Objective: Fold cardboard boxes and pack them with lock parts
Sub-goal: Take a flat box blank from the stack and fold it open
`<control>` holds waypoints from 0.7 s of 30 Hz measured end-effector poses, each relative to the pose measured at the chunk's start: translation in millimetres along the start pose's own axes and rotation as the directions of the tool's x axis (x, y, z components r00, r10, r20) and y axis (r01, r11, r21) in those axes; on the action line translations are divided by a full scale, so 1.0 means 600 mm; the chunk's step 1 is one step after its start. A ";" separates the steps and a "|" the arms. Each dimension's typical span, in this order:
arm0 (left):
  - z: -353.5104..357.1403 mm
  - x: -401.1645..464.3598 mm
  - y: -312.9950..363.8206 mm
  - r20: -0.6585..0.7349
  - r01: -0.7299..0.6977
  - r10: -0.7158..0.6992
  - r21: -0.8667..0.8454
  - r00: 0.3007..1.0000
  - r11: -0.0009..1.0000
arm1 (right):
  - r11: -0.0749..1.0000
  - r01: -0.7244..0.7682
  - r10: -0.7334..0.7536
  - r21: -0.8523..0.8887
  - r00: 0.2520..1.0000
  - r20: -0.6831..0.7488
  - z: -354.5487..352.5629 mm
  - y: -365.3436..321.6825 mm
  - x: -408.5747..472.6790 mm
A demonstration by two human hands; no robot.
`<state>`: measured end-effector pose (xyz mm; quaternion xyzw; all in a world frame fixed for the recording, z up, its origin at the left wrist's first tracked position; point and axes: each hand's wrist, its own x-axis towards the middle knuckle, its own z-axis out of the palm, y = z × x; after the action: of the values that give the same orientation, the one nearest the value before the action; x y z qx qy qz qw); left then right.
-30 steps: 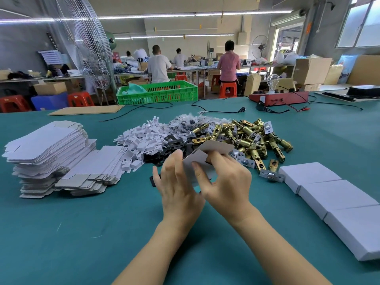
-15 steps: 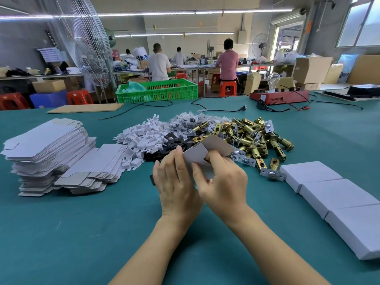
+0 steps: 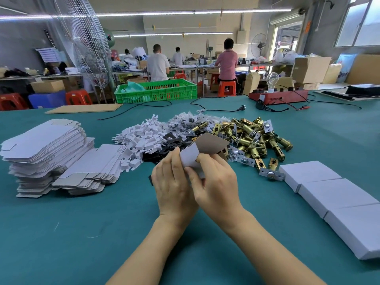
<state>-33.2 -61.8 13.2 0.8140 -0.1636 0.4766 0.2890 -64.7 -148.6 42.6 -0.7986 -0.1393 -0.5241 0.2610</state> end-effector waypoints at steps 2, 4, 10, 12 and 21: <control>-0.002 0.002 0.003 -0.008 0.004 -0.004 -0.014 1.000 1.000 | 1.000 0.005 -0.005 -0.002 1.000 -0.007 0.002 0.000 -0.001; -0.003 0.002 0.006 0.000 0.003 -0.003 -0.029 1.000 1.000 | 1.000 0.005 -0.005 0.003 1.000 -0.010 0.003 0.002 0.000; -0.010 0.001 0.015 0.095 0.050 -0.039 -0.112 0.995 0.992 | 0.990 -0.105 0.102 0.098 0.994 0.039 -0.010 0.011 0.004; -0.013 0.003 0.010 0.093 0.037 -0.023 -0.151 0.995 0.988 | 0.986 -0.095 0.087 0.138 0.994 0.065 -0.011 0.006 0.003; -0.012 0.002 0.007 0.075 0.003 0.023 -0.336 0.997 0.942 | 0.994 0.031 -0.041 0.109 0.995 0.090 -0.017 -0.003 0.011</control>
<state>-39.8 -60.2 18.3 0.7699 -0.2576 0.4113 0.4145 -70.6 -153.2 52.0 -0.8041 -0.1935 -0.4829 0.2875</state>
